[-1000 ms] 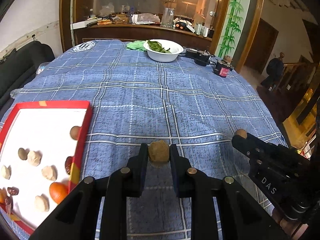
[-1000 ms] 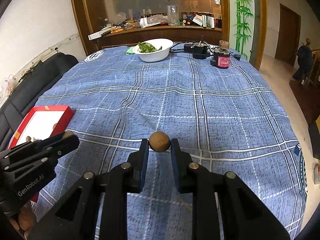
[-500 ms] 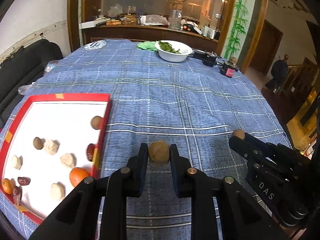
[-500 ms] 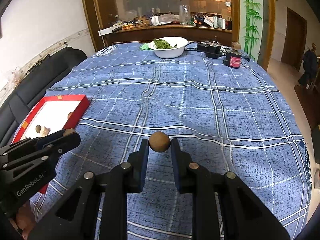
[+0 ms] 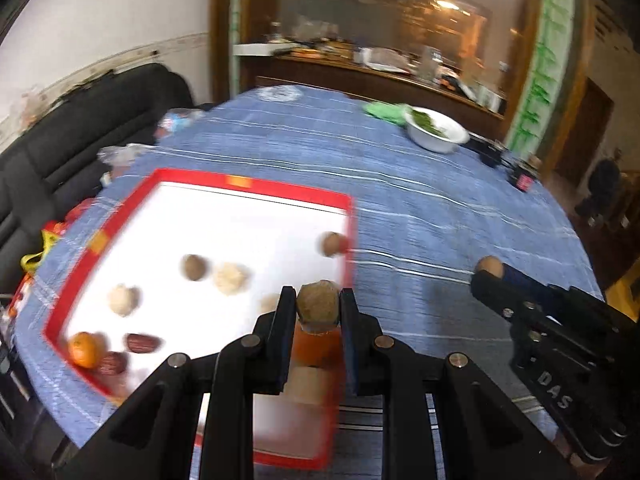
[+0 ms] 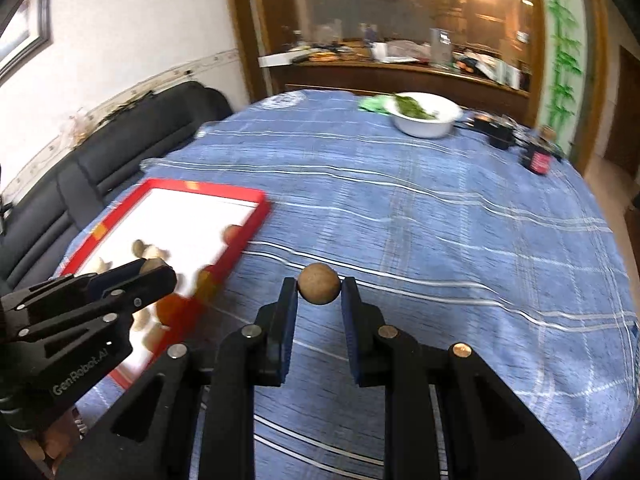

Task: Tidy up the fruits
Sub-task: 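Carry the kiwi and the beige cube over the tray, then open both tools to drop the cube and the kiwi into the tray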

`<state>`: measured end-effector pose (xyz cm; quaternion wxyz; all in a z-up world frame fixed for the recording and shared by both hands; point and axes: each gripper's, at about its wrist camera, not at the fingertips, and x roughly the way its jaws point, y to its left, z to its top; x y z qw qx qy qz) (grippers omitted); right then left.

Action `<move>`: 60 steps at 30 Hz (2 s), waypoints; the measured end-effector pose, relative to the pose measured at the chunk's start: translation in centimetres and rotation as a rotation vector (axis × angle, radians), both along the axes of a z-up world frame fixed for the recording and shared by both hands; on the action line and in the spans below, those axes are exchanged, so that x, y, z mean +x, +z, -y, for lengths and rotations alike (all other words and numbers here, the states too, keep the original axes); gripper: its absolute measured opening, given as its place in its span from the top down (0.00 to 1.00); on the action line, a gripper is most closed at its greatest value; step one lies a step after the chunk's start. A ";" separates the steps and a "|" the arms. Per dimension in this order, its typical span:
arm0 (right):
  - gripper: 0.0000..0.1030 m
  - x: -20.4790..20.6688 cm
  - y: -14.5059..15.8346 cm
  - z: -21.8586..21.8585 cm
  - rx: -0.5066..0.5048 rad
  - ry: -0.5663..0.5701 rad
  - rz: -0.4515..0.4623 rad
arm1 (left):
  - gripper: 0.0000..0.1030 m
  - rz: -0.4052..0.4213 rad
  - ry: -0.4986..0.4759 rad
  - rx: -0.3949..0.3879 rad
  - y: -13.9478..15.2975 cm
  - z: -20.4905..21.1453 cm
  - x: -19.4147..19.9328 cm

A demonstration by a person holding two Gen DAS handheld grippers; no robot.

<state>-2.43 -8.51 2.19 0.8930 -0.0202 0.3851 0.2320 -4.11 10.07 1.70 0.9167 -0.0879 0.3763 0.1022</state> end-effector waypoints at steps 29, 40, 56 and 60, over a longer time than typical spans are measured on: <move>0.76 3.9 -1.7 -17.1 0.010 0.202 -0.063 | 0.80 -0.111 0.313 0.005 -3.5 -13.2 3.9; 0.76 5.6 -2.6 -18.3 0.001 0.187 -0.091 | 0.80 -0.136 0.331 0.013 -4.0 -13.8 5.4; 0.74 7.1 -4.6 -19.1 -0.042 0.167 -0.163 | 0.42 -0.171 0.370 0.016 -4.3 -14.4 5.4; 0.28 6.8 -4.3 -18.7 -0.068 0.161 -0.162 | 0.32 -0.120 0.370 0.063 -2.5 -13.4 3.8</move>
